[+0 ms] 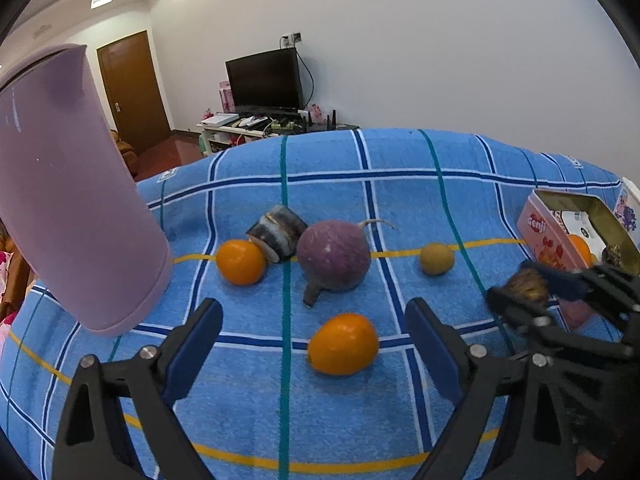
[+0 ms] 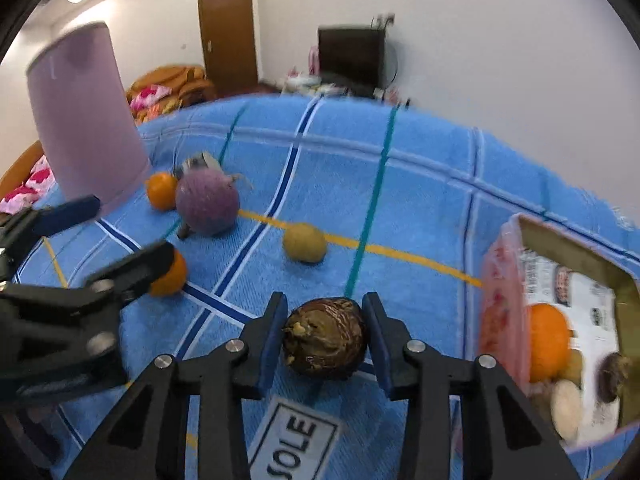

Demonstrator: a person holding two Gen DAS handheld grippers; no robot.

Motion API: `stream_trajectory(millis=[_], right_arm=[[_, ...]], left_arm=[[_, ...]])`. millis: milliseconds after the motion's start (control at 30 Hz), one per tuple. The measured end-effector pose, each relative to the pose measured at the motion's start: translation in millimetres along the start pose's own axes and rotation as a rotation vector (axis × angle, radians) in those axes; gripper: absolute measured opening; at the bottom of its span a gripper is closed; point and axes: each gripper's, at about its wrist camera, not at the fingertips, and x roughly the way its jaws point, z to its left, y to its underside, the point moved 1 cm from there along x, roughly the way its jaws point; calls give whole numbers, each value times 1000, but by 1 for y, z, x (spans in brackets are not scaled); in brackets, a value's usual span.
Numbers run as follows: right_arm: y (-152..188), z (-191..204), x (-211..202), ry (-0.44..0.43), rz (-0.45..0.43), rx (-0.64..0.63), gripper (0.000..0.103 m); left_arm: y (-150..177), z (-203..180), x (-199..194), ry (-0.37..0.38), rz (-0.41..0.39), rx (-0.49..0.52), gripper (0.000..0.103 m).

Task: Organize fruits
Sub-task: 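Grasp the brown dried fruit with the right tool while the left tool grasps a small orange, then carry the small orange and dried fruit over the pink tin with both tools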

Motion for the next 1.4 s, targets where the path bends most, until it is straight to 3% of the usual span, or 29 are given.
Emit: stream_trajectory(millis=[233,367,467,667,767,933,1200,1400], right_arm=[[9,-9,-40,28,-171,57,41],[10,-11,-41,26,-167,66,41],[10,-12,-40,27,-167,68,41],[12,-12,-43,28,-181,71,41],[13,-12,-46,28,-193,69,41],[15,-12,-56,36,-253,61,41],[13,-14,-63,74,-301,48,41],[12,-13,-65,80,-305,35,41]], left_arm=[[4,-9,13,43,46,-1,75],[7,-8,23,90,93,-17,63],[9,-2,28,129,122,-61,44],[8,15,24,198,108,-153,43],[7,22,8,229,1,-201,43],[3,20,-20,195,-165,-200,43],[1,-2,-32,53,-250,-109,43],[3,-12,-41,4,-272,-56,43]])
